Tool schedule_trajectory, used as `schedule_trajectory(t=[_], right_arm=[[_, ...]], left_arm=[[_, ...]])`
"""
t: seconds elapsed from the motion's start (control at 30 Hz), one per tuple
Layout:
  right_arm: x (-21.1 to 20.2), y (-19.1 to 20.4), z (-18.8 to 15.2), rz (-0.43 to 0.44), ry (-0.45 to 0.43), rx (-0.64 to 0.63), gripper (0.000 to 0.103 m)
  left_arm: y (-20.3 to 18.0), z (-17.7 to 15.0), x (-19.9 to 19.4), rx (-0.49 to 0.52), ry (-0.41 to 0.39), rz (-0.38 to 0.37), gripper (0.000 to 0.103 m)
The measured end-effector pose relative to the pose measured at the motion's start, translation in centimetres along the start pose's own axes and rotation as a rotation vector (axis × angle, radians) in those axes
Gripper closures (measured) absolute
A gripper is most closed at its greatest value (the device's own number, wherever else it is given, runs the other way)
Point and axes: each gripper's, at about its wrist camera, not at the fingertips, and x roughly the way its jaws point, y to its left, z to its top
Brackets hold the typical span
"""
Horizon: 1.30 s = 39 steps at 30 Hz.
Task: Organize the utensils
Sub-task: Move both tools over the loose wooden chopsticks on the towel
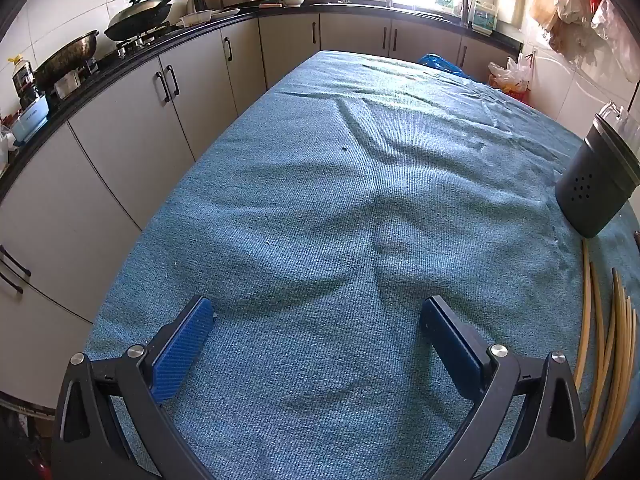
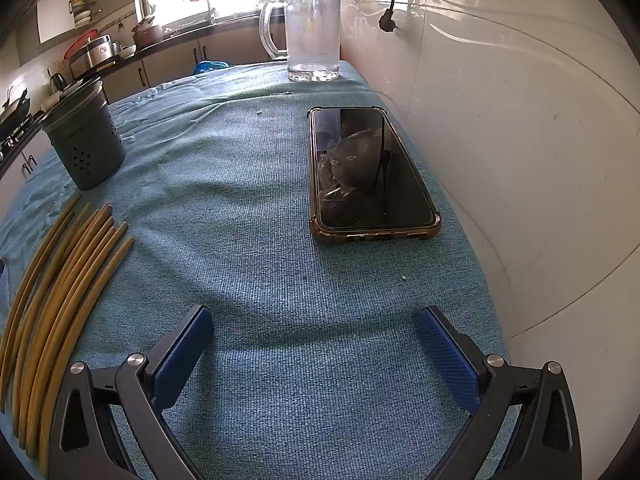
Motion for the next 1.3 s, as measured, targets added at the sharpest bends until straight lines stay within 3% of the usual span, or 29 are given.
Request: schedule_trajectory(t=[0.07, 0.4, 0.6, 0.8, 1.03, 1.1, 1.3], right_arm=[[-0.1, 0.1, 0.0, -0.018, -0.033, -0.013, 0.0], [0.0, 0.6, 0.2, -0.017, -0.002, -0.013, 0.0], [-1.0, 0.6, -0.1, -0.049, 0.014, 0.02, 0.004], [-6.4, 1.3, -1.3, -0.02, -0.076, 0.063, 0.005], [-14.6, 3.2, -3.9, 0.065, -0.201, 0.117, 0.005], [-14.4, 3.6, -2.4, 0.086, -0.229, 0.124, 0.005], [-19.1, 6.0, -4.2, 0.127, -0.344, 0.129, 0.005]], left_arm=[[0.0, 0.0, 0.0, -0.004, -0.009, -0.005, 0.0], [0.1, -0.3, -0.4, 0.006, 0.006, 0.023, 0.0], [0.2, -1.5, -4.8, 0.032, -0.052, 0.005, 0.0], [-0.2, -2.2, -11.2, 0.057, -0.148, -0.003, 0.0], [-1.4, -3.6, -16.5, 0.093, -0.198, -0.014, 0.0], [-1.1, -4.4, -17.9, 0.089, -0.221, -0.021, 0.0], [0.2, -6.3, -22.4, 0.046, -0.292, -0.031, 0.0]])
